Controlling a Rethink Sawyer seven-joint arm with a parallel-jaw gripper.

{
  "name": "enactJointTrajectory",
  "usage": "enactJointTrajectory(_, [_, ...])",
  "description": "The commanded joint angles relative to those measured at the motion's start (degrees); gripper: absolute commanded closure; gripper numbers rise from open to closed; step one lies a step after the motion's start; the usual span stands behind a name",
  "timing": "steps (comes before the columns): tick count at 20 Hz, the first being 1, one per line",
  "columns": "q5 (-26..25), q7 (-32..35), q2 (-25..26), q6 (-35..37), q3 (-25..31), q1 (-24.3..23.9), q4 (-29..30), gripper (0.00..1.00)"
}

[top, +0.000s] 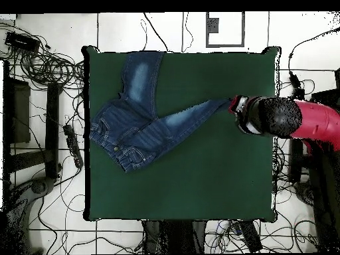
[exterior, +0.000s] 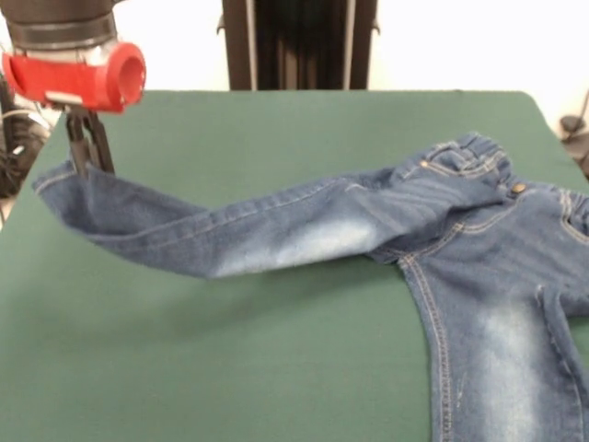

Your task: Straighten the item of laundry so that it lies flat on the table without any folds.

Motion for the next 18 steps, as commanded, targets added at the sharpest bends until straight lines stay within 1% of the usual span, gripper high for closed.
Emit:
enactJointTrajectory(1, [-1.2,-20.8,5.2,10.8,6.2,4.6,-11.6,1.00])
enactJointTrajectory(2, [-1.1,-21.5,5.5,10.9,6.6,4.6,-12.3,1.00])
enactJointTrajectory(4, [-0.6,-22.6,6.7,14.7,6.8,5.4,-15.6,1.00])
enactJointTrajectory(5, [-0.7,-23.4,6.9,15.4,7.0,5.8,-16.9,1.00])
enactJointTrajectory(10, [-0.8,-25.5,6.4,21.0,7.5,7.8,-23.0,1.00])
enactJointTrajectory(12, [-0.8,-26.2,6.5,20.7,7.9,8.1,-24.5,1.00])
enactJointTrajectory(14, [-1.2,-28.1,6.2,17.2,9.1,7.8,-24.8,1.00])
enactJointTrajectory(18, [-2.0,-32.6,7.2,16.9,10.4,8.3,-27.9,1.00])
